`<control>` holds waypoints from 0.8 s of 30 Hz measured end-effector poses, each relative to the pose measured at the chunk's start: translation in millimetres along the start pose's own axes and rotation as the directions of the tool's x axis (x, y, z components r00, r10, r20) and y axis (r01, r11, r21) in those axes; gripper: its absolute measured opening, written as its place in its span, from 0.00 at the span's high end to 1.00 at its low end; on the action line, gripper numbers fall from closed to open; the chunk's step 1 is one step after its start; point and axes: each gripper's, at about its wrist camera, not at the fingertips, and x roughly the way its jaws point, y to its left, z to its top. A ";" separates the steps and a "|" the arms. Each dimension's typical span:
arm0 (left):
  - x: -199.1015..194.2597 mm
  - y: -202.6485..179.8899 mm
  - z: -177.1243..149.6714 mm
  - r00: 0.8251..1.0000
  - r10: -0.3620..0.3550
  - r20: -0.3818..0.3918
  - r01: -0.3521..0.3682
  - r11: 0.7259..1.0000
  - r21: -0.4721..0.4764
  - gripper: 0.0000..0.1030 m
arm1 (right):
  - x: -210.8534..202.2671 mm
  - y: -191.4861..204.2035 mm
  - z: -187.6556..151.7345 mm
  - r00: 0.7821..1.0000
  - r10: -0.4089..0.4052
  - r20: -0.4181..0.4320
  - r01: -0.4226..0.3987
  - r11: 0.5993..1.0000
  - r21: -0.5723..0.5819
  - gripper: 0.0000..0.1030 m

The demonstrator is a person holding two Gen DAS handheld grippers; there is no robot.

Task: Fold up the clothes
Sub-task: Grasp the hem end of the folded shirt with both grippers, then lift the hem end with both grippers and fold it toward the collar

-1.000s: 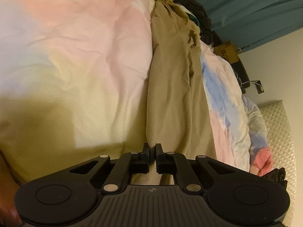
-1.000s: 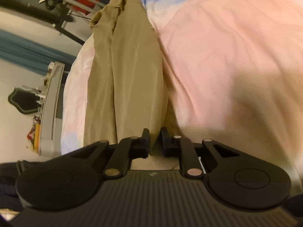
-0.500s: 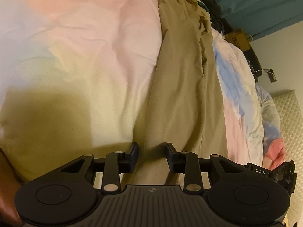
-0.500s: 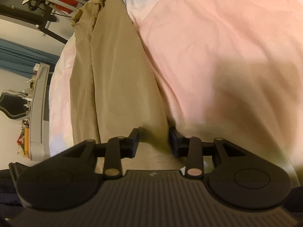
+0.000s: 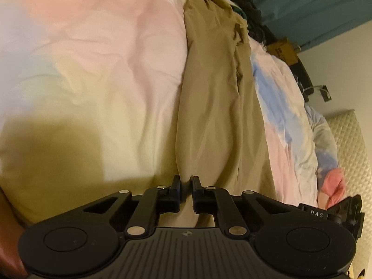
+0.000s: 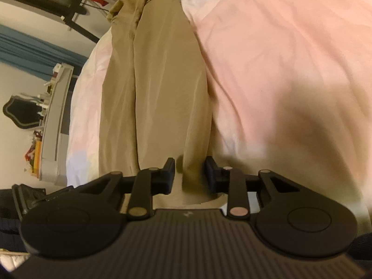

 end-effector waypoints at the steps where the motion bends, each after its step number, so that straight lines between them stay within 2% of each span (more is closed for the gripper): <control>1: 0.9 0.1 -0.5 1.000 0.006 -0.008 -0.006 1.000 0.003 0.91 | 1.1 -0.1 0.1 1.000 -0.005 -0.007 0.005 1.000 0.000 0.69; 5: 6.3 0.7 -0.2 0.999 0.027 -0.040 -0.027 1.000 -0.007 0.78 | 2.7 -3.3 -1.8 0.996 -0.088 -0.002 0.088 0.996 0.028 0.70; 7: 8.4 1.5 -0.1 0.998 0.023 -0.057 -0.024 1.000 -0.012 0.54 | 2.6 -1.9 -3.6 0.995 -0.097 0.001 0.097 0.995 0.022 0.69; 8: 10.4 1.6 0.2 0.997 0.030 -0.073 -0.031 0.999 -0.013 0.50 | 3.2 0.6 -4.6 0.995 -0.101 -0.001 0.101 0.995 0.007 0.66; 14: 15.4 -1.5 -2.8 0.992 0.042 -0.120 -0.039 0.999 0.026 0.52 | 10.3 9.6 -8.3 0.992 -0.123 -0.013 0.122 0.992 -0.045 0.54; 17: 14.1 -1.6 -3.3 0.990 0.050 -0.130 -0.046 0.998 0.036 0.61 | 12.7 17.5 -8.7 0.988 -0.152 -0.014 0.150 0.983 -0.106 0.51; 19: 11.7 -1.3 -3.1 0.990 0.060 -0.131 -0.055 0.998 0.037 0.65 | 11.8 21.8 -11.6 0.987 -0.163 -0.002 0.161 0.978 -0.132 0.53; 24: 2.6 -6.7 -5.3 0.989 0.083 -0.122 -0.076 0.995 0.061 0.76 | 2.8 27.8 -21.1 0.987 -0.155 0.033 0.159 0.973 -0.166 0.85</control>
